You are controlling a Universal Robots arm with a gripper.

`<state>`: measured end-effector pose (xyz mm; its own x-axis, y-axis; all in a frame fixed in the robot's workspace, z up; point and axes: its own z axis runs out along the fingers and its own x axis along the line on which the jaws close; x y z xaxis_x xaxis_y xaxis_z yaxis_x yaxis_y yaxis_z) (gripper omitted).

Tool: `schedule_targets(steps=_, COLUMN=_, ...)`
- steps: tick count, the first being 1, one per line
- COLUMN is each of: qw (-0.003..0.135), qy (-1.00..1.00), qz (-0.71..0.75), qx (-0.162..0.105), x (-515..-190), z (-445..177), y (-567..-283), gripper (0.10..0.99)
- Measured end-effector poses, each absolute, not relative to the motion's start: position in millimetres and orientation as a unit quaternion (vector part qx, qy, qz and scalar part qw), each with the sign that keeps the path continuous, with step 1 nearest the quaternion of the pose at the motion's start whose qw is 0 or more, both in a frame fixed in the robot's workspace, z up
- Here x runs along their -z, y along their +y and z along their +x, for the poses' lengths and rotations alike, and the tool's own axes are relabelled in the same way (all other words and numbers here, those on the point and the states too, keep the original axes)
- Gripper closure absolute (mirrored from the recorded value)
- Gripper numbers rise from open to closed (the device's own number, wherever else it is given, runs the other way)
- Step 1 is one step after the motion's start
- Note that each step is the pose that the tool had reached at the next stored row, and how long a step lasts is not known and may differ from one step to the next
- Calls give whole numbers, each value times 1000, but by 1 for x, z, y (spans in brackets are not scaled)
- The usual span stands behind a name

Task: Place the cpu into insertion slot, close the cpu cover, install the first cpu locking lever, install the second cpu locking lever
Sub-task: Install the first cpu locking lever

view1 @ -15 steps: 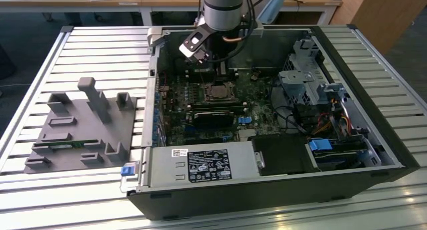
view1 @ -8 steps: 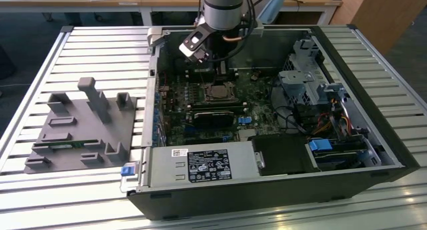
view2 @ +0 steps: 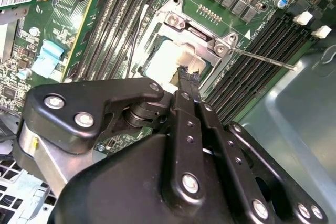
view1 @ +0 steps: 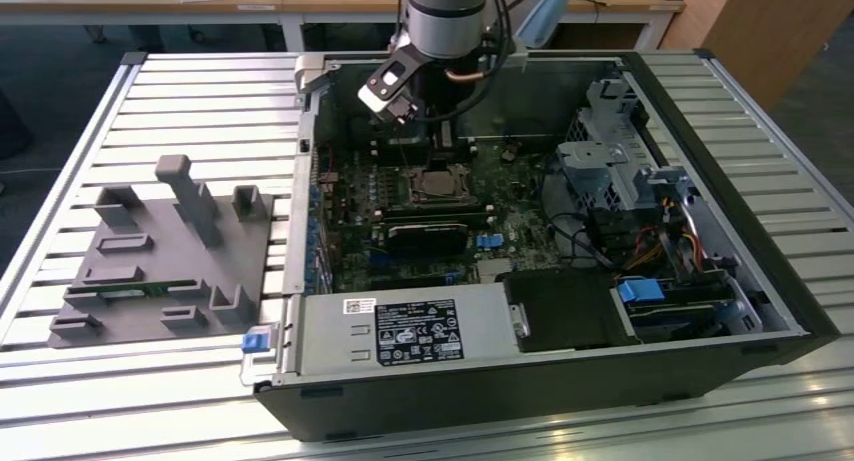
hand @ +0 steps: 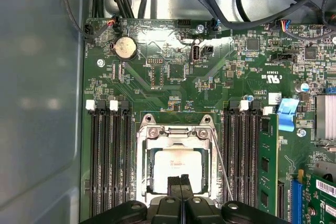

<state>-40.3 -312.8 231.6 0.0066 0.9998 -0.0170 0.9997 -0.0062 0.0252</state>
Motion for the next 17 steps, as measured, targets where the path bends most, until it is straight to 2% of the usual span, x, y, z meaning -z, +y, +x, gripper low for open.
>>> schedule_targets(steps=17, qw=15, qy=704, qz=710, qx=-3, x=-246, z=-40, y=-313, gripper=980)
